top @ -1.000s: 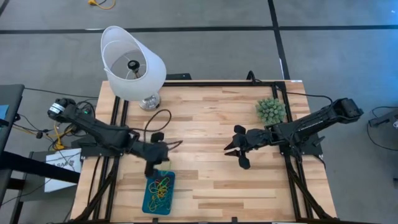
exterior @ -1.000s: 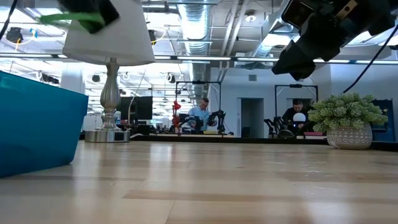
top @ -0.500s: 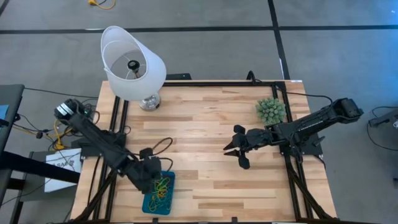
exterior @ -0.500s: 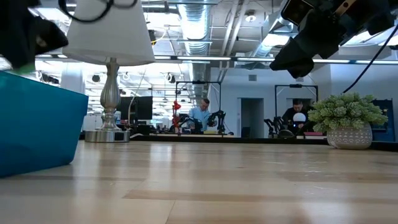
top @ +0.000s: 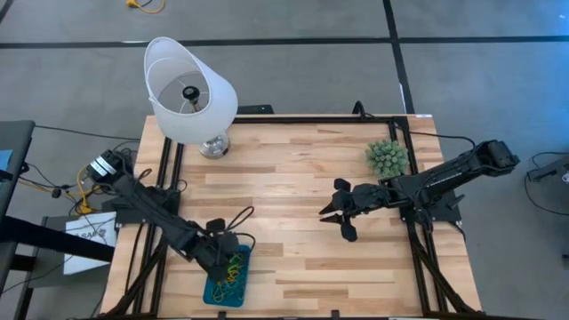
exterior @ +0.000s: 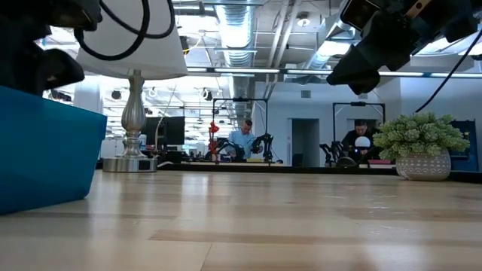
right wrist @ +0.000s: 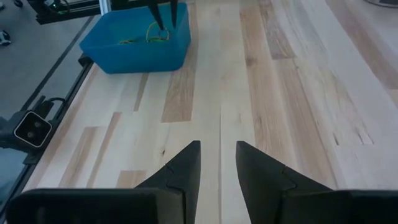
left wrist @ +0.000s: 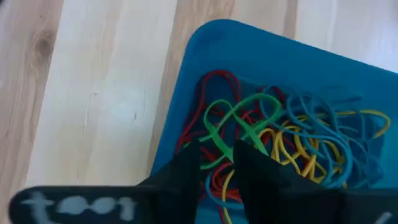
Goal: Pick and place items into bin
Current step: Return to Home Position
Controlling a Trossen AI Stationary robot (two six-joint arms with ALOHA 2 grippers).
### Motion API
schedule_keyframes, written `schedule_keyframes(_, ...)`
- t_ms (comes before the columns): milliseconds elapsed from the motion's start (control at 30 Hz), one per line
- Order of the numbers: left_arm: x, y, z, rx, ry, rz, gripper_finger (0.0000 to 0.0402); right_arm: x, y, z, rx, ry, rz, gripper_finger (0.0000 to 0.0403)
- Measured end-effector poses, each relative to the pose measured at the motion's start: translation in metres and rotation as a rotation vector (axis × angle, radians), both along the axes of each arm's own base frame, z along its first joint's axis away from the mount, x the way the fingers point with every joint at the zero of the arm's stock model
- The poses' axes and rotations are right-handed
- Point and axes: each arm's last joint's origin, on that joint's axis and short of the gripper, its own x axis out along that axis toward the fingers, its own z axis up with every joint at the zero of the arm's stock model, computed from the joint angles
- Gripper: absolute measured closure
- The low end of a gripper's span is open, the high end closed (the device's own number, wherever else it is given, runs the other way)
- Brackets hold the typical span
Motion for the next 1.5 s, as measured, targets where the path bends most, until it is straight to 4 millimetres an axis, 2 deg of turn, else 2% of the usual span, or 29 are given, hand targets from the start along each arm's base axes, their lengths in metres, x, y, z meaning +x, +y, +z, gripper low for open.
schedule_keyframes(100, 0.004, -0.001, 0.010, 0.010, -0.013, 0.006, 0.0299, 0.000, 0.000, -0.001, -0.002, 0.006, 0.000, 0.0307)
schedule_keyframes(167, 0.006, -0.002, 0.024, 0.071, -0.078, -0.008, 0.0295, 0.000, -0.001, -0.001, -0.002, 0.008, -0.003, 0.0307)
schedule_keyframes(267, 0.004, -0.003, 0.054, 0.196, -0.182, -0.067, 0.0294, 0.000, 0.000, 0.000, 0.022, 0.001, -0.016, 0.0307)
schedule_keyframes(367, -0.003, 0.006, 0.091, 0.337, -0.266, -0.083, 0.0294, -0.001, 0.000, 0.000, 0.062, 0.018, -0.021, 0.0307)
schedule_keyframes(433, -0.012, 0.017, 0.116, 0.398, -0.316, -0.067, 0.0294, -0.003, -0.001, 0.005, 0.078, 0.016, 0.018, 0.0307)
schedule_keyframes(567, -0.044, 0.044, 0.156, 0.407, -0.374, -0.025, 0.0294, -0.014, -0.005, 0.033, 0.150, -0.038, 0.103, 0.0307)
schedule_keyframes(700, -0.083, 0.075, 0.173, 0.372, -0.448, 0.048, 0.0294, -0.040, -0.012, 0.066, 0.152, -0.132, 0.141, 0.0307)
schedule_keyframes(800, -0.109, 0.093, 0.168, 0.331, -0.533, 0.121, 0.0294, -0.066, -0.017, 0.084, 0.111, -0.235, 0.172, 0.0307)
schedule_keyframes(900, -0.121, 0.098, 0.141, 0.226, -0.623, 0.168, 0.0294, -0.086, -0.018, 0.087, 0.084, -0.343, 0.210, 0.0307)
schedule_keyframes(967, -0.119, 0.092, 0.115, 0.149, -0.702, 0.171, 0.0294, -0.093, -0.017, 0.080, 0.099, -0.401, 0.236, 0.0307)
schedule_keyframes(1100, -0.108, 0.081, 0.058, 0.080, -0.831, 0.129, 0.0294, -0.098, -0.017, 0.050, 0.117, -0.444, 0.261, 0.0307)
schedule_keyframes(1167, -0.103, 0.083, 0.036, 0.068, -0.881, 0.116, 0.0294, -0.101, -0.021, 0.038, 0.121, -0.441, 0.230, 0.0307)
schedule_keyframes(1233, -0.103, 0.090, 0.019, 0.092, -0.890, 0.102, 0.0294, -0.105, -0.028, 0.037, 0.118, -0.483, 0.200, 0.0307)
schedule_keyframes(1367, -0.107, 0.108, 0.012, 0.100, -0.935, 0.156, 0.0294, -0.121, -0.036, 0.041, 0.114, -0.590, 0.232, 0.0307)
schedule_keyframes(1500, -0.114, 0.119, 0.014, 0.117, -1.003, 0.128, 0.0294, -0.130, -0.041, 0.024, 0.137, -0.606, 0.235, 0.0307)
